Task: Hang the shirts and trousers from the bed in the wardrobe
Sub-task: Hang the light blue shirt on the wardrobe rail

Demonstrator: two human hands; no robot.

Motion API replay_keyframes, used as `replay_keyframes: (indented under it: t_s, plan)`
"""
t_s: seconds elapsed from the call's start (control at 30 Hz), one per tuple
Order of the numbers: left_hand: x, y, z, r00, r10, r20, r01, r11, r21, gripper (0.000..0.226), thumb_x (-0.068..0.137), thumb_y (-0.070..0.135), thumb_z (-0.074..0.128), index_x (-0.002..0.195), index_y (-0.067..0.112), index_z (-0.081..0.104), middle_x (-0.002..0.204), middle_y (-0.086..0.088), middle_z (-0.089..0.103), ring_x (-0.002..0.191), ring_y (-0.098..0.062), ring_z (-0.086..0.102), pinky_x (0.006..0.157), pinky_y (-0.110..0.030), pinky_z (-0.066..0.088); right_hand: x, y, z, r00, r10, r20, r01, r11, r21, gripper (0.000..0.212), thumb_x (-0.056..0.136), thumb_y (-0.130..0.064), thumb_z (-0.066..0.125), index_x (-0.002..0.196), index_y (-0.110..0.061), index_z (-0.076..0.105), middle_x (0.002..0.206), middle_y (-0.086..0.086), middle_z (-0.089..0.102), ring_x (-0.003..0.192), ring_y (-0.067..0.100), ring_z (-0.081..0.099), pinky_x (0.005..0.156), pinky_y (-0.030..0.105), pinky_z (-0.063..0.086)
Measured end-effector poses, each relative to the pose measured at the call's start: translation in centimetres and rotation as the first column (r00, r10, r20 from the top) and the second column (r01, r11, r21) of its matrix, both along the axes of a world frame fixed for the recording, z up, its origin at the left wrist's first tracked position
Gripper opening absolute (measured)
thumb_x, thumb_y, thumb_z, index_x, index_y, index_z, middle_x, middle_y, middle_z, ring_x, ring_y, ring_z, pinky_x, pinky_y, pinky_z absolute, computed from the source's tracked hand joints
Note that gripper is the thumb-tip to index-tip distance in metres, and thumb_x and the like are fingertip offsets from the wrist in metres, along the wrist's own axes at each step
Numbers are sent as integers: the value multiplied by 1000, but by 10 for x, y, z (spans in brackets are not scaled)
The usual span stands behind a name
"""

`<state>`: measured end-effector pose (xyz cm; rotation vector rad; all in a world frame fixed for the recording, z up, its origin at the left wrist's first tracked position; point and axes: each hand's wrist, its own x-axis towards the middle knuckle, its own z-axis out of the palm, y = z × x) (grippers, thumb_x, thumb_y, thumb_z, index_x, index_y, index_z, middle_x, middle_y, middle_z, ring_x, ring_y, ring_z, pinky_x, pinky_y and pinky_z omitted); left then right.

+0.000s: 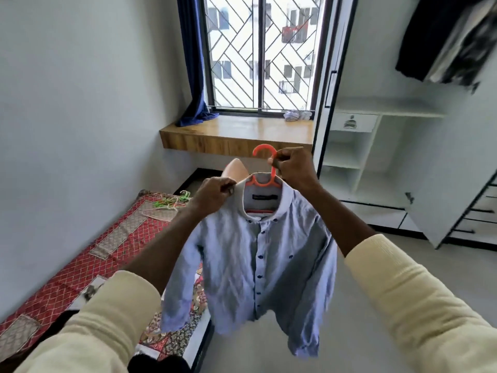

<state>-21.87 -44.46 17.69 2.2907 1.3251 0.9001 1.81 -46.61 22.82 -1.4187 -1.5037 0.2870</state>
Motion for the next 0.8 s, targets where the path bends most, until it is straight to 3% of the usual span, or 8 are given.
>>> replay_keyframes:
  t_s: [0.1, 0.2, 0.3, 0.37, 0.43, 0.53, 0.63, 0.8]
  plan:
    - [49, -1, 6, 997, -74, 33, 69, 990, 121, 24, 79, -6, 58, 94, 6, 72, 83, -5, 69, 76, -20, 61, 74, -28, 46, 42, -14, 10, 998, -56, -28, 57, 998, 32, 16, 79, -22, 79, 77, -6, 76, 68, 13, 71, 59, 7, 53, 57, 34, 49]
    - [95, 3, 12, 997, -65, 35, 55, 968, 243, 28, 82, -9, 60, 100, 9, 72, 91, 0, 69, 83, -14, 60, 76, -26, 46, 96, -31, 20, 1000, -25, -4, 25, 999, 43, 20, 79, -25, 81, 91, -10, 77, 78, 0, 73, 65, 3, 58, 63, 24, 48]
    - [158, 8, 25, 994, -98, 57, 80, 962, 262, 21, 85, -4, 58, 100, 3, 70, 96, -3, 67, 88, -14, 57, 77, -24, 43, 181, -49, 16, 986, 43, 159, -19, 989, -148, 43, 78, -26, 83, 114, -8, 67, 93, 1, 67, 79, 12, 60, 74, 24, 49]
    - [200, 9, 35, 989, -138, 45, 120, 950, 287, 21, 84, 8, 53, 94, -2, 68, 93, -12, 69, 87, -23, 62, 77, -32, 45, 238, -60, 2, 941, 96, 324, 10, 951, -310, 31, 83, -21, 78, 106, -4, 68, 90, 8, 67, 78, 22, 59, 71, 32, 47]
    - [240, 12, 44, 985, -172, 20, 159, 943, 291, 30, 85, 19, 48, 97, -1, 66, 96, -18, 69, 91, -33, 64, 76, -35, 44, 290, -69, -11, 911, 80, 406, 58, 947, -317, 6, 86, -10, 72, 86, -5, 69, 76, 9, 64, 70, 20, 54, 62, 29, 37]
    - [298, 23, 55, 981, -157, -118, 183, 947, 265, 32, 95, 31, 45, 112, 8, 60, 109, -19, 68, 98, -36, 63, 71, -31, 38, 351, -82, -9, 938, 14, 347, 90, 956, -281, 29, 90, -9, 67, 65, -15, 56, 58, -3, 49, 56, 5, 43, 53, 18, 31]
    - [355, 40, 68, 955, -215, -205, 260, 939, 227, 41, 87, 50, 31, 110, 22, 49, 107, -15, 67, 94, -37, 64, 71, -40, 48, 404, -89, 3, 951, -34, 307, 111, 966, -235, 34, 92, -9, 65, 62, -15, 51, 59, -5, 45, 55, 4, 40, 54, 19, 31]
    - [436, 59, 78, 977, -180, -113, 210, 905, 369, 21, 96, 10, 52, 116, 6, 56, 114, -16, 65, 103, -34, 61, 70, -30, 33, 480, -87, 13, 866, -111, 488, 248, 943, -224, 24, 102, -29, 48, 86, -13, 53, 79, 7, 60, 76, 29, 57, 64, 34, 37]
